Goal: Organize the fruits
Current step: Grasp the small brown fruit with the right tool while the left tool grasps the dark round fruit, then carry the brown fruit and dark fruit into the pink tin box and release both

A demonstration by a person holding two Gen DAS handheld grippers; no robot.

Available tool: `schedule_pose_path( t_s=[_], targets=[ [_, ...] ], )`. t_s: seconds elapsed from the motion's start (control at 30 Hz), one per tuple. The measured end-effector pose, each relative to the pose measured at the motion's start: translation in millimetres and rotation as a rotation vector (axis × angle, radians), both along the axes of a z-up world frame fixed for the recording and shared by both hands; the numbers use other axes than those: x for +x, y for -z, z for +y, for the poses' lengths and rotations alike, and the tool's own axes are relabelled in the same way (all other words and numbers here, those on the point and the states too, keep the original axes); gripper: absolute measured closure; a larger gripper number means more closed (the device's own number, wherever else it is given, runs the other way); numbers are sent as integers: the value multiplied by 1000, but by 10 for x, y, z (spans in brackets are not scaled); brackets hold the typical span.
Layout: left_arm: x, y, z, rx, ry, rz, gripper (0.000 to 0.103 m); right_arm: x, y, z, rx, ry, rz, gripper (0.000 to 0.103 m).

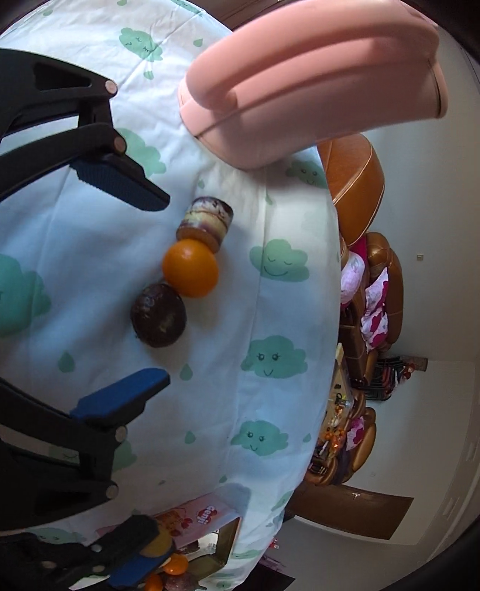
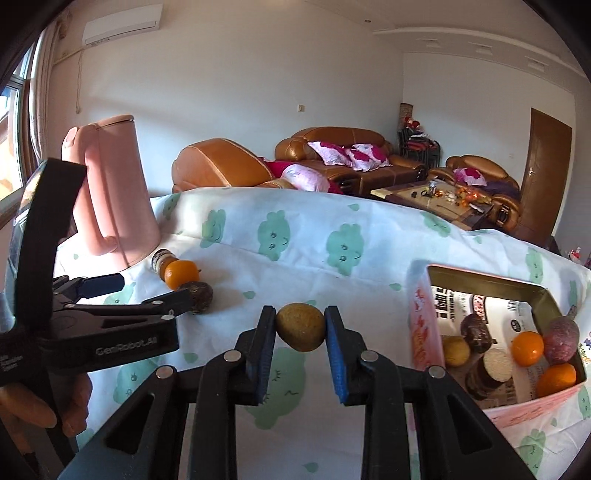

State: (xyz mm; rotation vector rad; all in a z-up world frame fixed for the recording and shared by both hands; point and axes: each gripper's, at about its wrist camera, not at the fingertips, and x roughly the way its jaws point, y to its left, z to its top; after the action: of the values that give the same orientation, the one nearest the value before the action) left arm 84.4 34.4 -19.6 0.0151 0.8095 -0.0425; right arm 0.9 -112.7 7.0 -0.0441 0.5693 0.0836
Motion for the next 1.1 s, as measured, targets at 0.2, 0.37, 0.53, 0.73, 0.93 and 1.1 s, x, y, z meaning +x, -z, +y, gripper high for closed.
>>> schedule_pose_path(
  t_s=[0.2, 0.37, 0.53, 0.73, 0.93, 1.1],
  targets=[
    [333, 161, -192, 52, -85, 95, 33, 18, 26, -125, 44, 6, 19, 74],
    [331, 139, -279, 59, -50, 87, 49, 46, 63, -159, 73, -6, 53, 74],
    [334, 125, -281, 30, -19, 89, 56, 67, 87, -175, 87, -2, 65, 74],
    [423, 120, -327, 6, -5, 102, 39, 53, 82, -155, 74, 6, 53, 74],
    [357, 81, -322, -70, 73, 93, 47, 81, 93, -174, 86, 8, 65, 74],
    [314, 74, -197, -102, 82, 90, 65, 105, 101, -203, 100, 7, 71, 74]
  ],
)
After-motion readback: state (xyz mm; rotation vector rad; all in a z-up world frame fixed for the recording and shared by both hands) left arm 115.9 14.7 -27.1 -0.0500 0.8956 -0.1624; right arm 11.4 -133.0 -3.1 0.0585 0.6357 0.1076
